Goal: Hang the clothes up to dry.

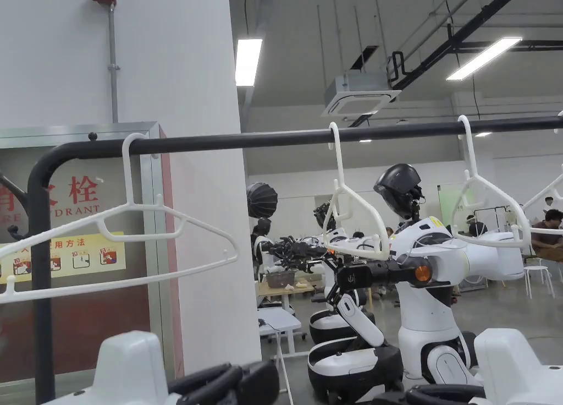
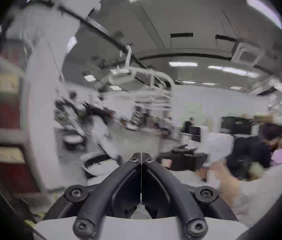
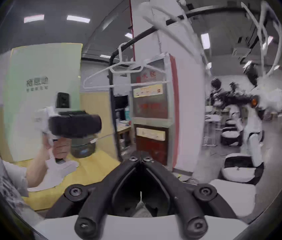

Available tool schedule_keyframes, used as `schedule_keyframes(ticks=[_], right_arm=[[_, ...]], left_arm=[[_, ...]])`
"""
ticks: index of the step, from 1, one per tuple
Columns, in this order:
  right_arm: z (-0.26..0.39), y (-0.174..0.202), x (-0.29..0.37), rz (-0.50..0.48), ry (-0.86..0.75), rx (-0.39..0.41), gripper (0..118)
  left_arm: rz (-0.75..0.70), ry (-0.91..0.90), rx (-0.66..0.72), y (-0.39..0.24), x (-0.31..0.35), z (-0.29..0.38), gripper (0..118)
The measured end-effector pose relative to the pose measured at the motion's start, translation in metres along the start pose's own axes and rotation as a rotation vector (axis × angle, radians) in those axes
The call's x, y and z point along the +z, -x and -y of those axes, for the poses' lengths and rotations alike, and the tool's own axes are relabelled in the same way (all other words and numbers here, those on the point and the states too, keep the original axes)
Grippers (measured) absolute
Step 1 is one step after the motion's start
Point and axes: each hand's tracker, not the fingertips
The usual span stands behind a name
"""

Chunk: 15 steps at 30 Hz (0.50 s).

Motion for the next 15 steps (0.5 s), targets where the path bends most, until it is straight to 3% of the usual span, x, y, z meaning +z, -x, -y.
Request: schedule_keyframes(ticks=[3, 5, 6, 7, 8, 9, 12, 15], right_arm=[[-0.014, 0.035, 0.005, 0.415, -0.120, 0.232, 0], [-0.021, 0.042, 0.001, 0.649, -0.073, 0.145, 0], [-0.020, 0.041, 0.002, 0.660, -0.113, 0.098, 0], [-0.018, 0.042, 0.002, 0.665, -0.153, 0.101, 0], [-0.015, 0.044, 0.001, 0.676, -0.174, 0.145, 0], [-0.014, 0.044, -0.001, 0.712, -0.150, 0.177, 0], [-0.014, 0.045, 0.002, 0.683, -0.135, 0.146, 0], [-0.017, 0.046, 0.009, 0.682, -0.145, 0.143, 0]], left_arm=[[-0.379, -0.064, -0.050, -0.034, -0.018, -0.031, 0], [-0.479, 0.045, -0.036, -0.049, -0.047, -0.049, 0], [-0.428, 0.017, -0.092, -0.058, -0.062, -0.054, 0], [-0.403, -0.016, -0.137, -0.066, -0.072, -0.053, 0], [-0.416, -0.106, -0.172, -0.075, -0.084, -0.056, 0], [-0.484, -0.075, -0.196, -0.083, -0.095, -0.059, 0], [-0.391, -0.078, -0.052, -0.086, -0.100, -0.057, 0], [-0.417, -0.061, -0.117, -0.093, -0.103, -0.057, 0]])
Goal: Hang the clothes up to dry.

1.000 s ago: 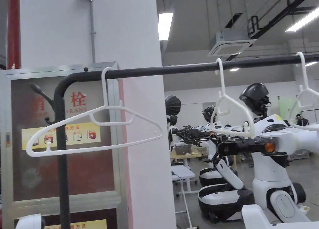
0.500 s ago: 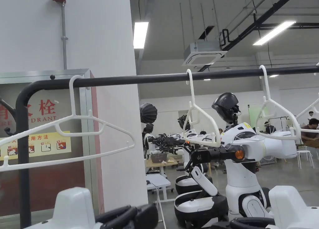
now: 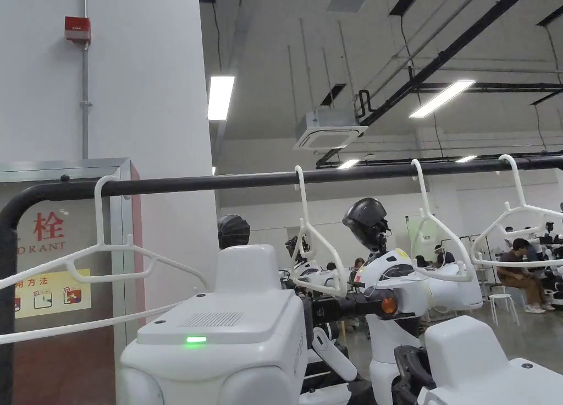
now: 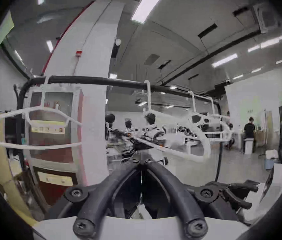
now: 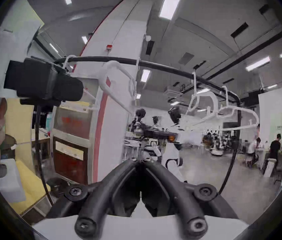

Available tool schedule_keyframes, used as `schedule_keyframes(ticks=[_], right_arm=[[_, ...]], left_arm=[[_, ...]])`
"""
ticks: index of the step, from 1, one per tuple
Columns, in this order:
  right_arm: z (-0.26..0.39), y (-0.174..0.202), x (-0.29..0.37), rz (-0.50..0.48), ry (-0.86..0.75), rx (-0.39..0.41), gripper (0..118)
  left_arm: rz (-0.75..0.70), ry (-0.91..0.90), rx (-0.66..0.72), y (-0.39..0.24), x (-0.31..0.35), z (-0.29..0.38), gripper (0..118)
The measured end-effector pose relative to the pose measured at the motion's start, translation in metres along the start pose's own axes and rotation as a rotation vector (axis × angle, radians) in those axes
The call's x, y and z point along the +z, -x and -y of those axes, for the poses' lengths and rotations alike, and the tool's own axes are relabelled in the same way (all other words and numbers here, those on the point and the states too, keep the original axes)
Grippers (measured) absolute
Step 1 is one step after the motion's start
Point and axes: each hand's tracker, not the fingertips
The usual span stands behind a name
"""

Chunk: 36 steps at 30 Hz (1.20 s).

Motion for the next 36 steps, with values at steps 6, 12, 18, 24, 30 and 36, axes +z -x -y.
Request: schedule_keyframes(ticks=[6, 12, 18, 24, 30, 36], right_arm=[[-0.075, -0.039, 0.034, -0.061, -0.050, -0.086, 50], [-0.207, -0.063, 0.005, -0.265, -0.060, -0.181, 118], [-0.252, -0.017, -0.127, -0.220, 0.276, 0.058, 118], [-0.211, 0.005, -0.214, -0.161, 0.552, 0.146, 117], [-0.206, 0.006, -0.232, -0.187, 0.547, 0.129, 114], [-0.201, 0.004, -0.230, -0.197, 0.536, 0.135, 103]], left_arm=[[0.018, -0.015, 0.013, 0.007, 0.015, 0.002, 0], [-0.001, -0.050, 0.045, 0.011, 0.020, 0.009, 0], [-0.003, -0.045, 0.044, 0.011, 0.022, 0.009, 0], [0.009, -0.042, 0.034, 0.003, 0.019, 0.006, 0], [0.023, -0.035, 0.028, 0.004, 0.016, 0.010, 0], [0.018, -0.031, 0.020, 0.003, 0.012, 0.012, 0]])
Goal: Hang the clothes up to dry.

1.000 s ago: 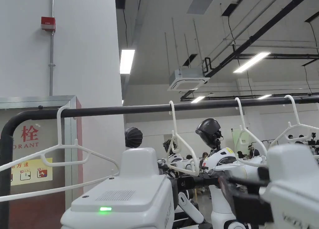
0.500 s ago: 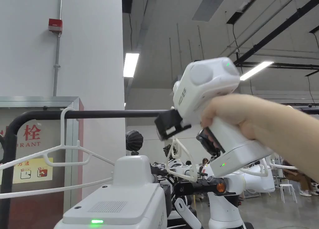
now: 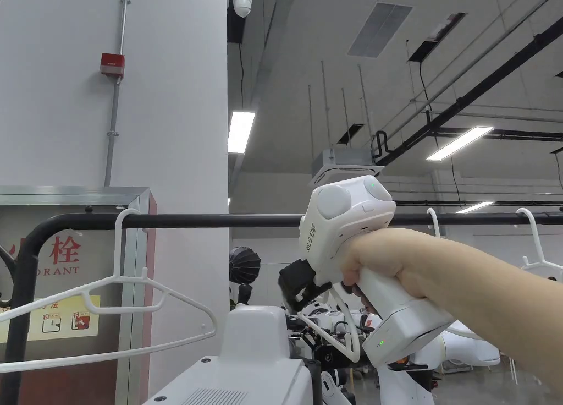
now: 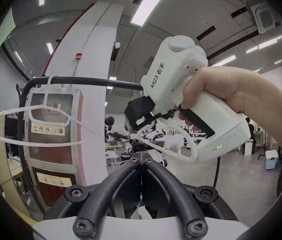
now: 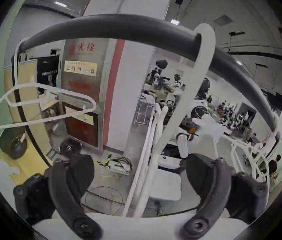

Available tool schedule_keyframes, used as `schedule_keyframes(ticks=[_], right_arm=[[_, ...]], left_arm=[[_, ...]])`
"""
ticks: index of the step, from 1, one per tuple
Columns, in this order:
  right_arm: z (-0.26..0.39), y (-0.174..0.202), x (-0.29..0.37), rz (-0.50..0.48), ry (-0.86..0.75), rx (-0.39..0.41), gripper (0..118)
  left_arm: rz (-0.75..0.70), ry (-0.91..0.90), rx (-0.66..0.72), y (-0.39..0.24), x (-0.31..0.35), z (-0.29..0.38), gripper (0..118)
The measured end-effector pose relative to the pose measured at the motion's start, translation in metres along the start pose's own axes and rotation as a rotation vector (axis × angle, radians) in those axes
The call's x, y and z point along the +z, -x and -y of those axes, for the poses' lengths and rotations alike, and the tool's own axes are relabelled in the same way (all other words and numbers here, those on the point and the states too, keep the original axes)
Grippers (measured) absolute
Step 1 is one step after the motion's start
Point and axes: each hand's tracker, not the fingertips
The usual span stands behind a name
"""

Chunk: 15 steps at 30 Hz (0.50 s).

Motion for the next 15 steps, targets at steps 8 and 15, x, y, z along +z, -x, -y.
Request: schedule_keyframes(ticks=[8, 15], right_arm=[[0.006, -0.017, -0.004, -0.108, -0.046, -0.055, 11], [0.011, -0.032, 0.022, -0.137, -0.128, -0.098, 11]], left_arm=[[0.003, 0.017, 0.016, 0.005, -0.003, 0.002, 0], [-0.007, 0.022, 0.019, 0.008, -0.004, 0.003, 0]])
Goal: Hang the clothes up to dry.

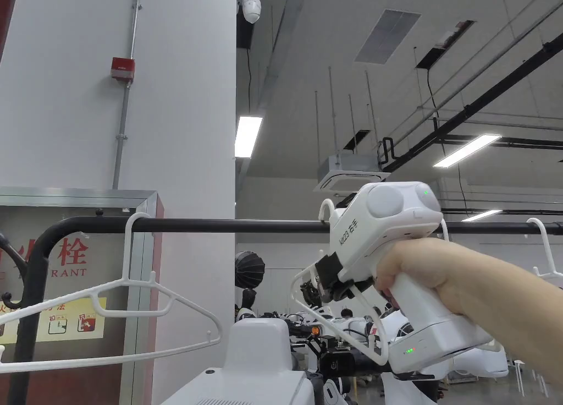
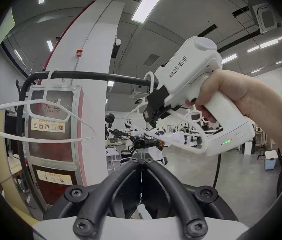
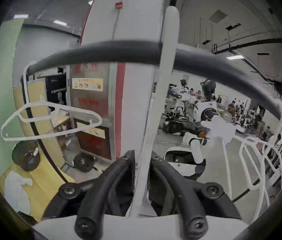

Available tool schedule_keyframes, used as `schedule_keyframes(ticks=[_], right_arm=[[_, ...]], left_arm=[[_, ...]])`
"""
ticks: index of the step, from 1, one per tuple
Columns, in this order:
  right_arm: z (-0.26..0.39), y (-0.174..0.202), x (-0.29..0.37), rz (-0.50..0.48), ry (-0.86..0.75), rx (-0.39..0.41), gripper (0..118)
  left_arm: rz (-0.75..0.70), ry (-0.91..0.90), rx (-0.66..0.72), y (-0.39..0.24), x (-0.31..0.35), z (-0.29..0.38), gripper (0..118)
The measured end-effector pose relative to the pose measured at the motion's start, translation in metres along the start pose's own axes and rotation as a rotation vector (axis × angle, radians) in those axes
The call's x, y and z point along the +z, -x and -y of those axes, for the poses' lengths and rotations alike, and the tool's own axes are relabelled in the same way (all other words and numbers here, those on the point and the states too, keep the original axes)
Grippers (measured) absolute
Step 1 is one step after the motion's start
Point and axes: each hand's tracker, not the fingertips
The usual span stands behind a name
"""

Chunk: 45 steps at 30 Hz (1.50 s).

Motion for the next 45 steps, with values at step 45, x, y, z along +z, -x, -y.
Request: schedule_keyframes(ticks=[45], right_arm=[[0.214, 0.002, -0.018, -0.893, -0.115, 0.126, 12]], left_arm=[[0.503, 0.296, 0.112, 0.103, 0.025, 0.031, 0]])
